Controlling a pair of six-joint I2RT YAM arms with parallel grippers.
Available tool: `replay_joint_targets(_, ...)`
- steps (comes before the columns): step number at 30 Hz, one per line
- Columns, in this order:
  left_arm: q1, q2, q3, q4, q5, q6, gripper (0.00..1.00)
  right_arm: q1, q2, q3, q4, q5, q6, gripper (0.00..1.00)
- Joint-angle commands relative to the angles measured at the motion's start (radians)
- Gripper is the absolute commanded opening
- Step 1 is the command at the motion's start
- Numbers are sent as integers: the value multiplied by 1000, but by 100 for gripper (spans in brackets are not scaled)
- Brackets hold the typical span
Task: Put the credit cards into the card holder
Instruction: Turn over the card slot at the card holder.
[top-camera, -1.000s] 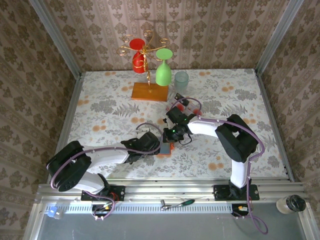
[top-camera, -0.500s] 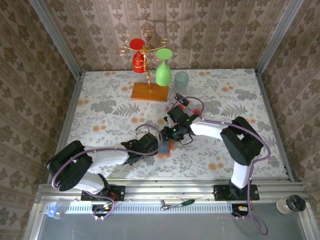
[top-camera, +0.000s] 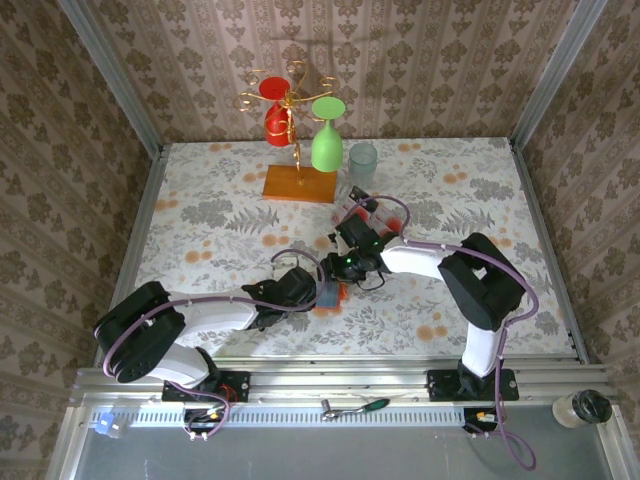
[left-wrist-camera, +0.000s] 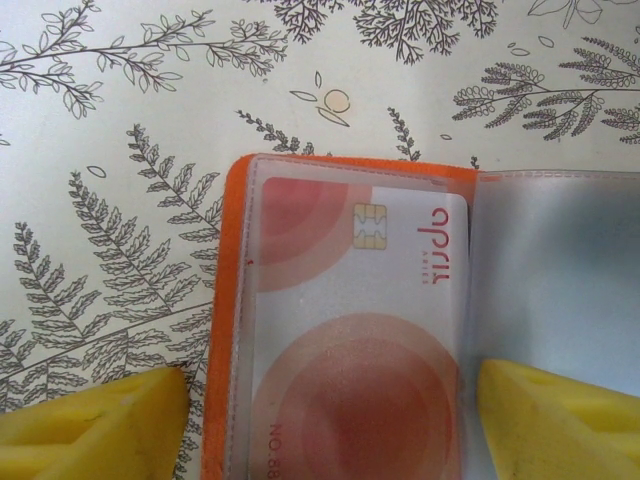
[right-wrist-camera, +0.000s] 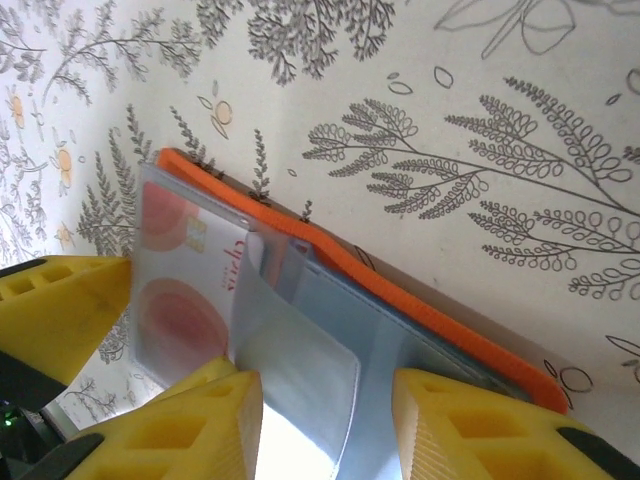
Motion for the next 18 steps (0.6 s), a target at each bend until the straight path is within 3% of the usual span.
replay_joint_targets(1, -6, -1, -13, -18, 3, -12, 77, 3, 41, 36, 9, -39, 8, 38)
replay_joint_targets(10, -4, -64, 2, -41, -5, 0, 80, 21, 19, 78, -35, -59, -12, 37)
replay_joint_targets(18, 55, -302, -33, -103, -28, 26, 88, 51, -22, 97, -36, -66, 25, 45)
